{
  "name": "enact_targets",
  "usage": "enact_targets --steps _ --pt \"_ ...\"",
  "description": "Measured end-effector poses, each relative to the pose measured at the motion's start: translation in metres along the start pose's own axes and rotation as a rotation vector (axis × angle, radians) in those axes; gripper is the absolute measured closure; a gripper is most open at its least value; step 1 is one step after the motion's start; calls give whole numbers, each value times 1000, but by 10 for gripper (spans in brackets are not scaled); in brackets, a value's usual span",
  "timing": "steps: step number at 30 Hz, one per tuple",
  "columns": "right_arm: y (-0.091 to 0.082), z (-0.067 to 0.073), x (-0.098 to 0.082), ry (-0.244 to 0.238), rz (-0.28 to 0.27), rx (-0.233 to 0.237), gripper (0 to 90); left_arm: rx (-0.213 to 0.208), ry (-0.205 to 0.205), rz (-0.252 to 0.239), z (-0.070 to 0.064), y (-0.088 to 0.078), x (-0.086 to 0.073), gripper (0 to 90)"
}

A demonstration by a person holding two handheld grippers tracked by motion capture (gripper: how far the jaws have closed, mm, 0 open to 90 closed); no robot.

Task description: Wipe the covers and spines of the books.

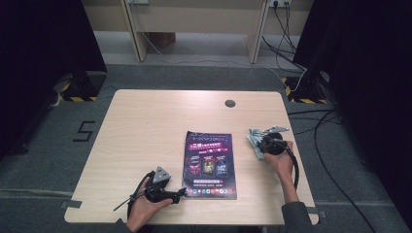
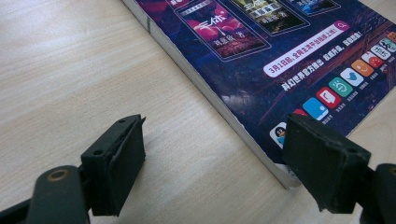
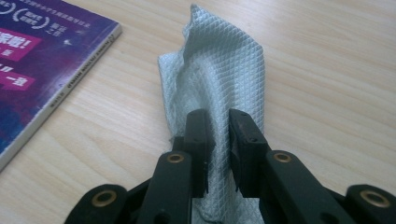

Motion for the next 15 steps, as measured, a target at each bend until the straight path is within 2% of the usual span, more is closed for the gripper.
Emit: enact_targets --steps 11,13,15 --pt "6 -6 -8 9 39 -16 748 0 1 0 0 0 0 203" --pt "6 -6 -8 15 39 -20 697 0 0 0 0 0 0 203" --pt "4 -6 -8 26 37 -27 608 0 1 0 0 0 0 203"
Point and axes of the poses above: each handheld gripper's, and its own axes: y roughly forward along the jaws, x roughly out of its top, z roughly to its left, the point moved 1 cm from there along y, roughly forward along the jaws, and after that the axes turned 4 degrees about -y, right-handed, at the moved point
